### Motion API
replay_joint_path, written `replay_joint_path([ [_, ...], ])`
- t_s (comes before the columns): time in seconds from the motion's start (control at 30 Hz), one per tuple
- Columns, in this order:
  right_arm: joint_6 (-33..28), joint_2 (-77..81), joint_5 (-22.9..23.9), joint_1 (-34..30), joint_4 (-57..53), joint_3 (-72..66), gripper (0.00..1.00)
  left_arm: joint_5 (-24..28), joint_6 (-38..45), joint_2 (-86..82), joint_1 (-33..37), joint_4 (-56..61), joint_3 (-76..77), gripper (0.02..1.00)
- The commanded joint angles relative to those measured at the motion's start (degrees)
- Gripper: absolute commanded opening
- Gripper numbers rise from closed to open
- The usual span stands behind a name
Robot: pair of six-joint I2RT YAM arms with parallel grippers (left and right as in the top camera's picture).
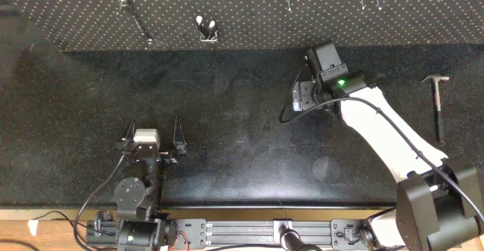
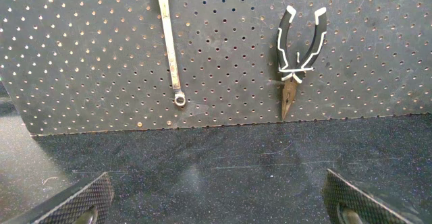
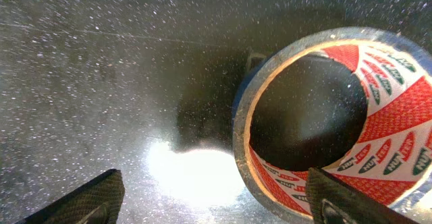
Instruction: Place Tools Onto Pegboard
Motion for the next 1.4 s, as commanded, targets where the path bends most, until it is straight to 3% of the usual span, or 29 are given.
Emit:
replay_joint_path([
  [0.03, 0.7, 2.0, 3.2, 0.2, 0.2, 1.1, 0.557, 0.4, 0.7, -0.4, -0.2, -0.3, -0.1, 0.996],
  [0.17, 0.7, 2.0, 5.0, 0.2, 0.2, 1.1, 0.200, 0.4, 0.7, -0.4, -0.2, -0.3, -0.1, 0.996],
  [0.27, 0.7, 2.0, 5.0, 0.2, 0.2, 1.1, 0.077, 0.4, 0.7, -0.4, -0.2, -0.3, -0.1, 0.996],
  [0.43, 3.9, -1.7, 4.9, 0.2, 0.2, 1.1, 0.075, 0.4, 0.7, -0.4, -0.2, -0.3, -0.1, 0.998],
  [0.53, 7.2, -12.7, 3.5, 0.5, 1.0, 1.1, 0.075, 0.4, 0.7, -0.4, -0.2, -0.3, -0.1, 0.996],
  [0.63, 7.0, -22.8, 4.4, 3.7, 11.2, 1.1, 0.075, 0.4, 0.7, -0.4, -0.2, -0.3, -0.1, 0.996],
  [0.7, 3.7, -24.0, 6.5, 6.6, 22.8, 1.1, 0.075, 0.4, 0.7, -0.4, -0.2, -0.3, -0.1, 0.996],
  [0.77, -3.3, -21.0, 6.5, 8.6, 31.6, 1.1, 0.075, 0.4, 0.7, -0.4, -0.2, -0.3, -0.1, 0.996],
  [1.0, -12.1, -9.5, 6.9, 9.0, 45.0, 1.1, 0.075, 0.4, 0.7, -0.4, -0.2, -0.3, -0.1, 0.996],
  [1.23, -12.7, -2.8, 8.4, 9.0, 54.2, 1.1, 0.077, 0.4, 0.7, -0.4, -0.2, -0.3, -0.1, 0.996],
  [1.4, -12.7, -2.8, 7.8, 10.0, 54.0, 1.1, 0.224, 0.4, 0.7, -0.4, -0.2, -0.3, -0.1, 0.996],
])
